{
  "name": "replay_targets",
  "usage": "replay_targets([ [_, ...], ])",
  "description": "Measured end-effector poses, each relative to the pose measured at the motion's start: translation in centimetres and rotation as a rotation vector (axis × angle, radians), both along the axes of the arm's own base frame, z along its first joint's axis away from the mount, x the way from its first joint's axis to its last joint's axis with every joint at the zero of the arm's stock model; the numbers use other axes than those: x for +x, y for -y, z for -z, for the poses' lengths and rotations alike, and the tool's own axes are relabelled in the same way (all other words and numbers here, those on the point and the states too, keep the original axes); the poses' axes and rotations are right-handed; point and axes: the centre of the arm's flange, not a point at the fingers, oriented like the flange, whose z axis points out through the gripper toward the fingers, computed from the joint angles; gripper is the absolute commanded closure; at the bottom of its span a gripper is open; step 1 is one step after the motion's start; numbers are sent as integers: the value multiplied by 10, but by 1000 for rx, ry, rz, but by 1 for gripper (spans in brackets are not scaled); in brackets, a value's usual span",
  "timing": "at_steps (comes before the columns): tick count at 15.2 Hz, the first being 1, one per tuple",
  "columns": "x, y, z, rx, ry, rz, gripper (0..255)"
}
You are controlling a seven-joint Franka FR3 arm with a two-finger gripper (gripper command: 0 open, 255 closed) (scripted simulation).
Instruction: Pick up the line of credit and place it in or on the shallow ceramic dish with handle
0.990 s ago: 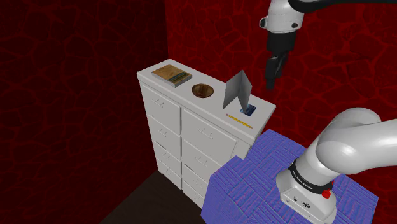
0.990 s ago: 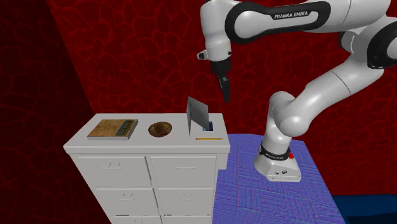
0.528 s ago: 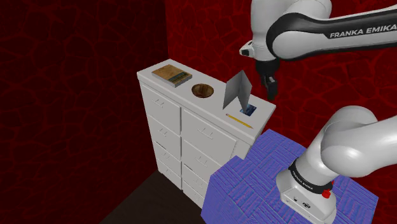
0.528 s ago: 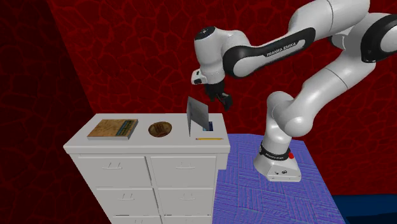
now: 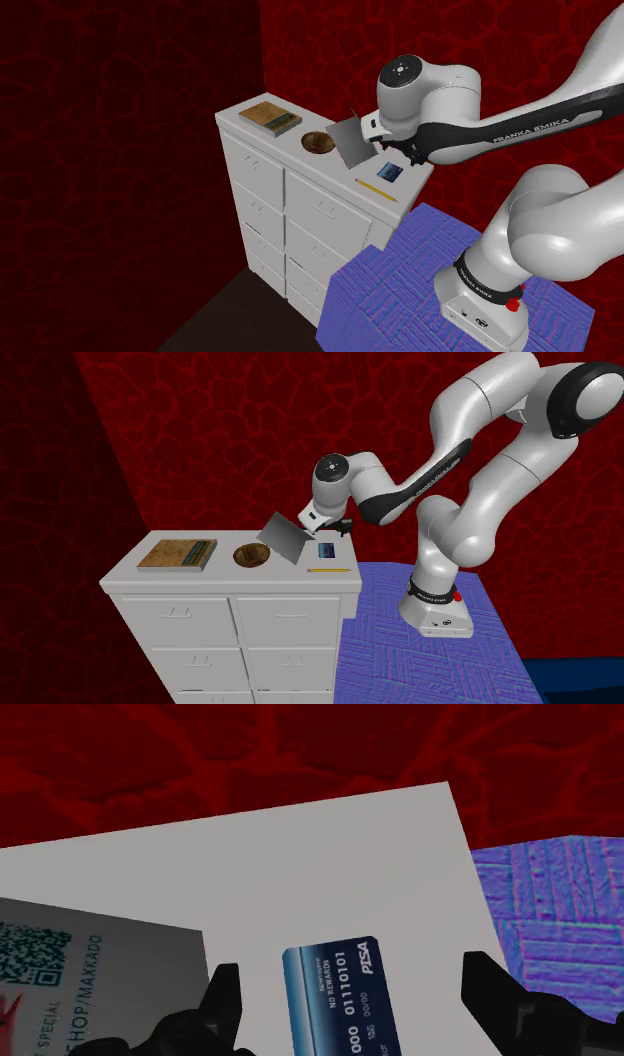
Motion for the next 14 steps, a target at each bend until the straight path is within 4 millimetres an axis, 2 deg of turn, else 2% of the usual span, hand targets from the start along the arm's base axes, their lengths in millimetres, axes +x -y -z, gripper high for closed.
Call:
replay_targets([
  [2, 0, 2, 17, -5, -18, -68, 0],
  [8, 3, 15, 42, -7, -24, -92, 0],
  [14, 3, 18, 47, -6, -24, -93, 0],
])
